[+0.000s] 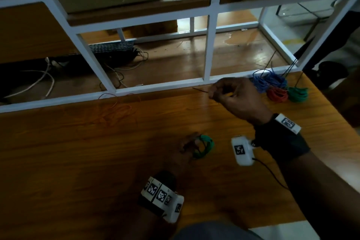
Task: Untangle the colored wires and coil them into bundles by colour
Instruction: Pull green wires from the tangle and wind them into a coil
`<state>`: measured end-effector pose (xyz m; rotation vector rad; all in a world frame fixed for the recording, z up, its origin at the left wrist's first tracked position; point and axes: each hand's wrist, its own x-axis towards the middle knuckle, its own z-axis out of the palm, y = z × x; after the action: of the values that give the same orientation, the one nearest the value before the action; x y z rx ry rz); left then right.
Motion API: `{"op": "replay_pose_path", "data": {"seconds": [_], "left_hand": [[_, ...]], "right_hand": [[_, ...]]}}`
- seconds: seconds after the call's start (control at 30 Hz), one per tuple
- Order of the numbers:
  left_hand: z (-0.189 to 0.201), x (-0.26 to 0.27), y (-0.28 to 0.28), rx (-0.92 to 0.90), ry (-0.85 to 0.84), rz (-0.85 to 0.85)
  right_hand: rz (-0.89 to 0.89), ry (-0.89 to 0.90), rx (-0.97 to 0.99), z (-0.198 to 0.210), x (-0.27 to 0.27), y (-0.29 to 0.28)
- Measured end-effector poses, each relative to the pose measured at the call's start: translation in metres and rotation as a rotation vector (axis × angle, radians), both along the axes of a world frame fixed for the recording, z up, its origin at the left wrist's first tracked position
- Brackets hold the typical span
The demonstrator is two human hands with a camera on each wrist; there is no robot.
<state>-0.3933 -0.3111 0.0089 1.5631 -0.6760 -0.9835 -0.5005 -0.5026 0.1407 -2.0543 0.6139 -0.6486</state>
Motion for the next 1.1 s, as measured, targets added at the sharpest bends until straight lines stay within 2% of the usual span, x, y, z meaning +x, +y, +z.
{"op": "replay_pose_path", "data": {"seconds": [0.1,0.17,0.27,0.4,0.57,0.67,0.87,0.97,1.03,1.1], "left_hand": [[0.008,0.006,-0.009,-0.02,0.072,0.035],[0.017,0.012,-0.011,-0.05,0.019,0.042],[0.015,0.018,-0.012,-0.093,-0.1,0.038],[0.013,0.017,-0.019,-0.122,-0.093,0.032],[0.001,0.011,-0.027,-0.051,-0.16,-0.112],[-0.006,0.008,-0.028,-0.026,-0.166,-0.104],[-0.001,0.004,-0.038,0.011,-0.096,-0.028],[-0.004,0.012,-0.041,0.058,-0.329,0.074],[-0.005,0.021,-0.044,0.017,-0.479,0.061],[-0.002,0.03,-0.05,-0.001,-0.532,0.072]], "right_hand": [[0.163,0.276,0.056,-0.022,-0.004,0.008],[0.185,0.306,0.06,-0.039,-0.005,0.017],[0.177,0.204,0.055,-0.048,-0.004,0.019],[0.129,0.13,-0.003,-0.047,0.001,0.017],[-0.051,-0.035,0.024,-0.027,0.003,-0.005],[-0.011,-0.021,-0.007,-0.024,0.002,-0.014],[0.021,-0.068,0.23,-0.034,0.004,-0.005],[-0.013,-0.198,0.339,-0.036,0.005,0.001],[-0.043,-0.276,0.389,-0.039,0.005,0.004],[-0.077,-0.318,0.409,-0.04,0.005,0.008]]}}
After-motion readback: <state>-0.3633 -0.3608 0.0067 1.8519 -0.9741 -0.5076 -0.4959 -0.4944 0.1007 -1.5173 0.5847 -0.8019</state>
